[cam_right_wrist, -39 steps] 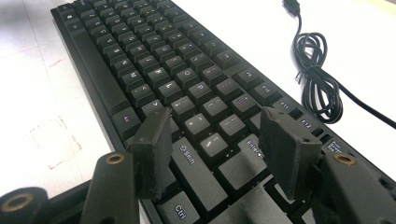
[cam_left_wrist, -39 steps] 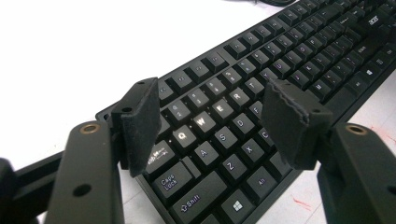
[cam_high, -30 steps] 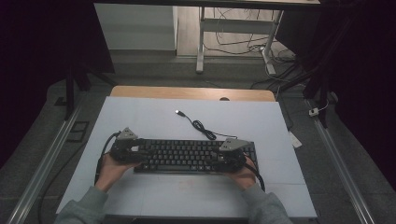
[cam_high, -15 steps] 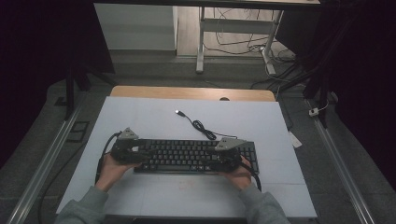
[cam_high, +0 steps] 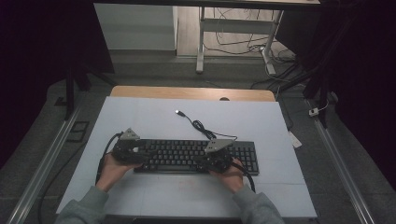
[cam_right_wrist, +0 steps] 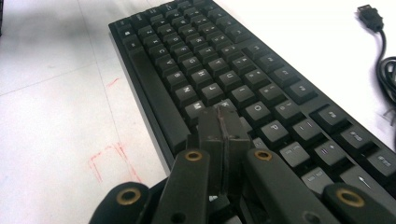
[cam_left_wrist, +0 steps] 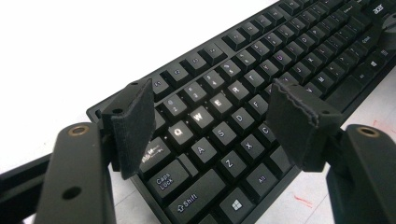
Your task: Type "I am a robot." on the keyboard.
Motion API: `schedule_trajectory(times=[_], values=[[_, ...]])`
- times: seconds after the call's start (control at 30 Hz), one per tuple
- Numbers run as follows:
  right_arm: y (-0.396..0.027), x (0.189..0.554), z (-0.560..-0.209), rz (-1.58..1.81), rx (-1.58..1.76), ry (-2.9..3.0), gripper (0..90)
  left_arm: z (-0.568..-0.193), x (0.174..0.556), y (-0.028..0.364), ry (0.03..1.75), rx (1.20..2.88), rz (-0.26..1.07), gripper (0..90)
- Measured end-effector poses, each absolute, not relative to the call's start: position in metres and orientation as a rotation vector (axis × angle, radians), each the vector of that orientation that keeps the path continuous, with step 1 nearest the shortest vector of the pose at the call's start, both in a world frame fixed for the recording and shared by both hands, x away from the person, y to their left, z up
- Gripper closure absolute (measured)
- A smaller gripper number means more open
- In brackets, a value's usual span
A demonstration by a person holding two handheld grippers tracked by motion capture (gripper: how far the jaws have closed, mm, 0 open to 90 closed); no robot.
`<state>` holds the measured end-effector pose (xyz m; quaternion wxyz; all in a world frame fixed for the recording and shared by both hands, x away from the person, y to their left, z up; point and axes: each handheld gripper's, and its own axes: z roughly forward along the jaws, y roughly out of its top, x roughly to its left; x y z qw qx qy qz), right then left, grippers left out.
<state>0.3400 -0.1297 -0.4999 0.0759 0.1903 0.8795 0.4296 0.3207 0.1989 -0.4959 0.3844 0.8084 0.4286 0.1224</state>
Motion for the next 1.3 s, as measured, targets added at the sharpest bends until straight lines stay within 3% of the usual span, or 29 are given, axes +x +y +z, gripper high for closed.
schedule_trajectory(times=[1.3], values=[[-0.082, 0.350, -0.516, 1.163, 0.519, 2.701, 89.6, -0.498, 0.322, 0.198, 1.100, 2.080, 0.316, 30.2]])
